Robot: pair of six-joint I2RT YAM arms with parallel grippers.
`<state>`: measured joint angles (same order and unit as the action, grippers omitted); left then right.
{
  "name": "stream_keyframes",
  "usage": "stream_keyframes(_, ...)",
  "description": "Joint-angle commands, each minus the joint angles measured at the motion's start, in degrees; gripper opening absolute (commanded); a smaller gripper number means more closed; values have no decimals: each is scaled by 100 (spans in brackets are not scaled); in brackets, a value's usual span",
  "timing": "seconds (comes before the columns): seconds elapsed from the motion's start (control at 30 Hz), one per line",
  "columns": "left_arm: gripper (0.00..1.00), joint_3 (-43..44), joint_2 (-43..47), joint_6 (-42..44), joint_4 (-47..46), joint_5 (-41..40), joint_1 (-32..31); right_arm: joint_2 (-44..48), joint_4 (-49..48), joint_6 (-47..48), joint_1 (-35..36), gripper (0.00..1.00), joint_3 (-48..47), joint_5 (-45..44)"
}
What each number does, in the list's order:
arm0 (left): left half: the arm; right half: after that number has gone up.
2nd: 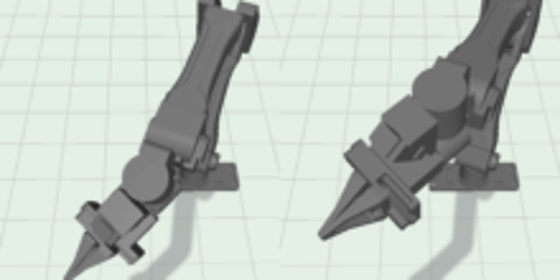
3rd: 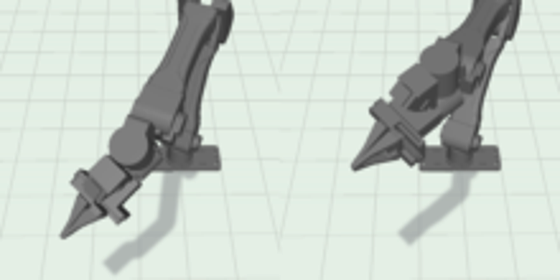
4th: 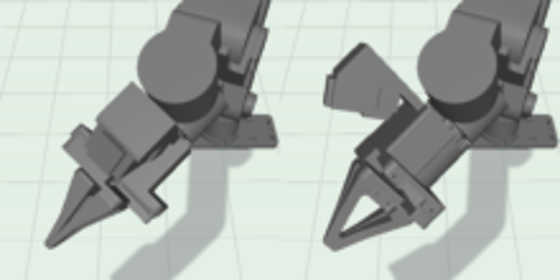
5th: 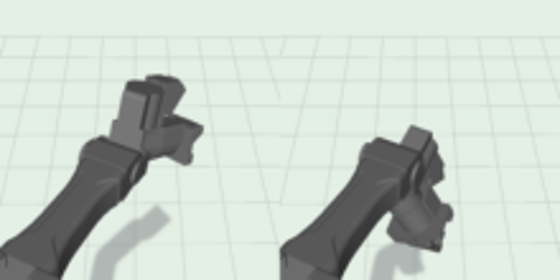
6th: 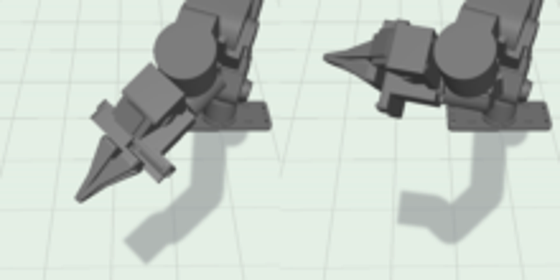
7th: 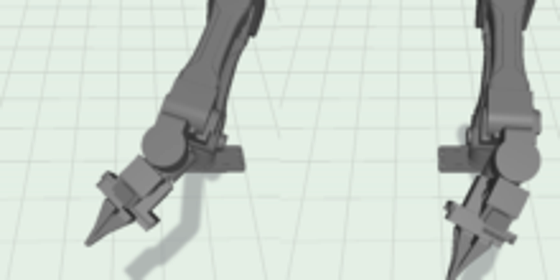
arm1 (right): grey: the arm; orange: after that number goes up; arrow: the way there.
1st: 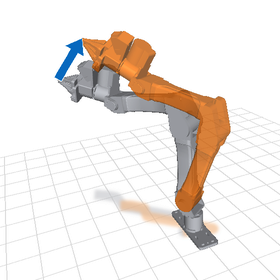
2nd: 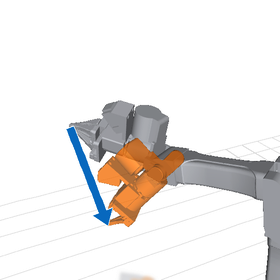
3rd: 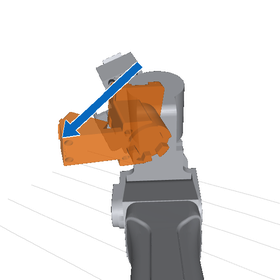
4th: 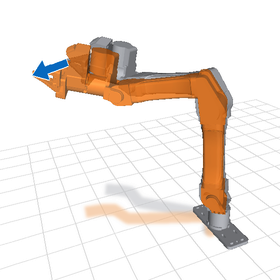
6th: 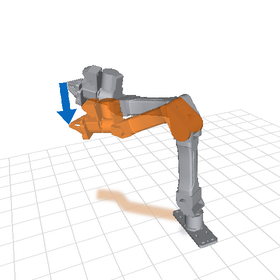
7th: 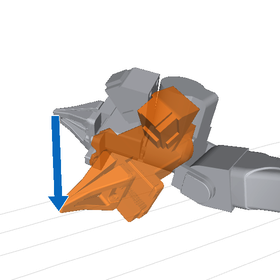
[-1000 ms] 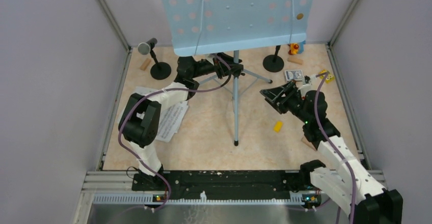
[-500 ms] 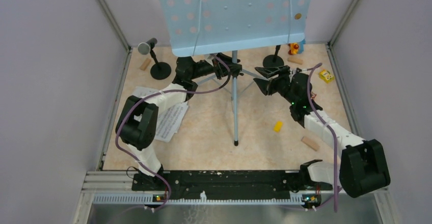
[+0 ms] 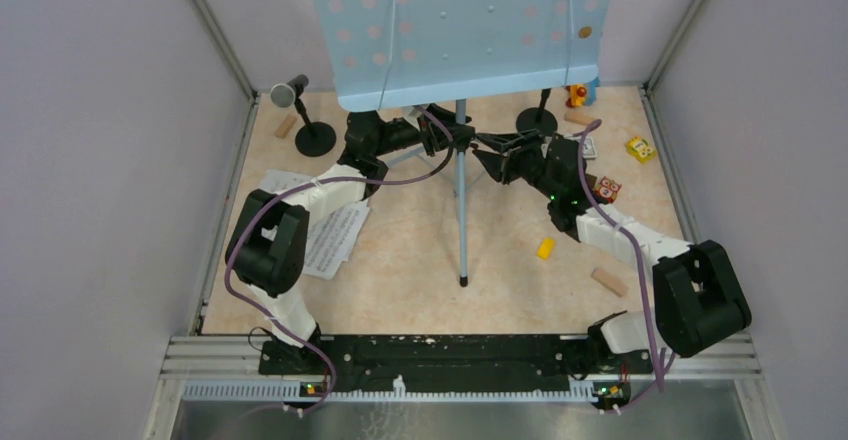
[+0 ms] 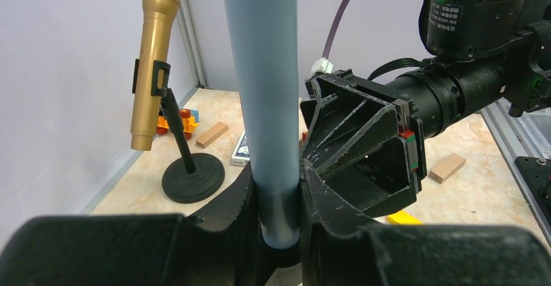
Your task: Pack up the instrument practice props
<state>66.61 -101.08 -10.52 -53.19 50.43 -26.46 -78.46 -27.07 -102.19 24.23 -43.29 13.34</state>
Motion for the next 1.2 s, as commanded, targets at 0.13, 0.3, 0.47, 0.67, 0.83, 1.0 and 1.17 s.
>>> stream_keyframes(0.13,0,-184,-23,647,156,288,-73,-176,-493,-205,55,34,-374,99)
stream_keyframes(0.3,0,-200,-44,656,151,283,-107,-226,-634,-243,107,16,-334,154)
stream_keyframes(0.47,0,-189,-39,747,245,275,-131,-196,-580,192,111,0,-348,164)
stream_keyframes(0.67,0,-155,-37,932,464,274,-219,-164,-537,1089,108,0,-505,313)
stream_keyframes(0.83,0,-131,-8,1133,646,213,-287,-157,-718,2975,141,0,-827,446)
stream_keyframes(1.0,0,-142,-25,1070,563,229,-303,173,-1873,5356,356,0,-397,305)
stream_keyframes(1.17,0,-144,-35,1067,508,226,-307,139,-2899,7013,363,0,-127,1497)
